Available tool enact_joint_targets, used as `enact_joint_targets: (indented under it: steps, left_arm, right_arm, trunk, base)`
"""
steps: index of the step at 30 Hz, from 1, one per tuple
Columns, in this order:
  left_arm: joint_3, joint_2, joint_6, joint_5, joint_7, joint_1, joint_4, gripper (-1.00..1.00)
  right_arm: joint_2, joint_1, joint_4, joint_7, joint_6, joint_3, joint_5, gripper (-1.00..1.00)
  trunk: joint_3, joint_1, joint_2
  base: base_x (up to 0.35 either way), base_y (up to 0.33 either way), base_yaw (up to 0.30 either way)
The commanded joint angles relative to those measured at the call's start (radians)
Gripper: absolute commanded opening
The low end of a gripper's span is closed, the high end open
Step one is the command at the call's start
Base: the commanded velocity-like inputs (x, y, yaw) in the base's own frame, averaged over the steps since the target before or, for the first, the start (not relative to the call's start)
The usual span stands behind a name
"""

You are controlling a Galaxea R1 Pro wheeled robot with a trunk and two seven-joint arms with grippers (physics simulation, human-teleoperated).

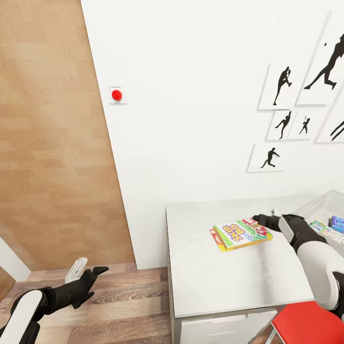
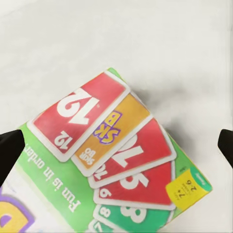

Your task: Put all the toys in the child's room - the three board games (two on the bed and one on the table), the two jigsaw puzzles on the table, and the tennis ball on the table - inside the toy box on the table in the child's room.

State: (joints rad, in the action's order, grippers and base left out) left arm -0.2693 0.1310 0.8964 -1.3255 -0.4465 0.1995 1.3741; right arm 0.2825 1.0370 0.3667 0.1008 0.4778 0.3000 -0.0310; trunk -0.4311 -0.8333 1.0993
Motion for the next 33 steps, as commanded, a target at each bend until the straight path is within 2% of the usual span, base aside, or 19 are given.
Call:
enact_joint_targets:
  steps: [1,9,14,21,33]
  left_arm:
    - [-0.001,0.0,0.004,-0.011,-0.01,0.0,0.001,1.0]
    - [0.0,0.0,0.01,-0.014,-0.009,-0.002,0.003,1.0]
    - [0.0,0.0,0.02,-0.015,-0.009,-0.003,0.004,1.0]
    - [0.001,0.001,0.024,-0.015,-0.009,-0.003,0.005,1.0]
    - [0.003,-0.001,0.024,-0.015,-0.009,-0.002,0.005,1.0]
  right_arm:
    - [0.001,0.003,-0.001,0.002,0.007,0.005,-0.003,1.0]
    - [0.002,0.011,-0.01,0.001,0.015,0.006,-0.002,1.0]
    - [0.004,0.03,-0.011,0.008,0.032,0.008,-0.006,1.0]
    - [0.002,0.08,-0.026,0.011,0.133,0.011,-0.013,1.0]
    - [0.003,0.093,-0.055,0.006,0.147,0.014,-0.034,1.0]
  trunk:
    - [-0.001,0.0,0.001]
    - [-0.001,0.0,0.001]
    - [-0.017,-0.019,0.036]
    - [-0.039,-0.046,0.085]
    - [-0.076,-0.092,0.169]
  base:
    - [0.0,0.0,0.0]
    - [0.0,0.0,0.0]
    - [0.0,0.0,0.0]
    - [0.0,0.0,0.0]
    - [0.0,0.0,0.0]
